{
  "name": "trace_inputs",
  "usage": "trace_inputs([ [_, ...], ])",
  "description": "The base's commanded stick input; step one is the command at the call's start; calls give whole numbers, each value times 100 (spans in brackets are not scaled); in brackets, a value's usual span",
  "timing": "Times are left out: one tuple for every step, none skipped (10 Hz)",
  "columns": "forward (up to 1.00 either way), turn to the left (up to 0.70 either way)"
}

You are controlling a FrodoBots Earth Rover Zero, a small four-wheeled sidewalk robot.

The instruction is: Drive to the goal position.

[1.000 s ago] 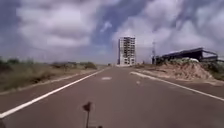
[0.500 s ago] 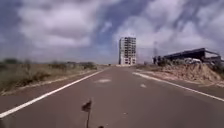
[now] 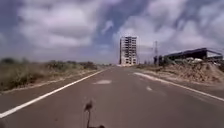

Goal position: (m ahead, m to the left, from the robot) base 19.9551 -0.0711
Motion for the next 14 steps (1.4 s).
trace_inputs([
  [100,0],
  [100,0],
  [100,0],
  [100,0],
  [100,0],
  [100,0],
  [100,0],
  [100,0],
  [100,0],
  [100,0],
  [100,0],
  [100,0],
  [100,0],
  [100,0],
])
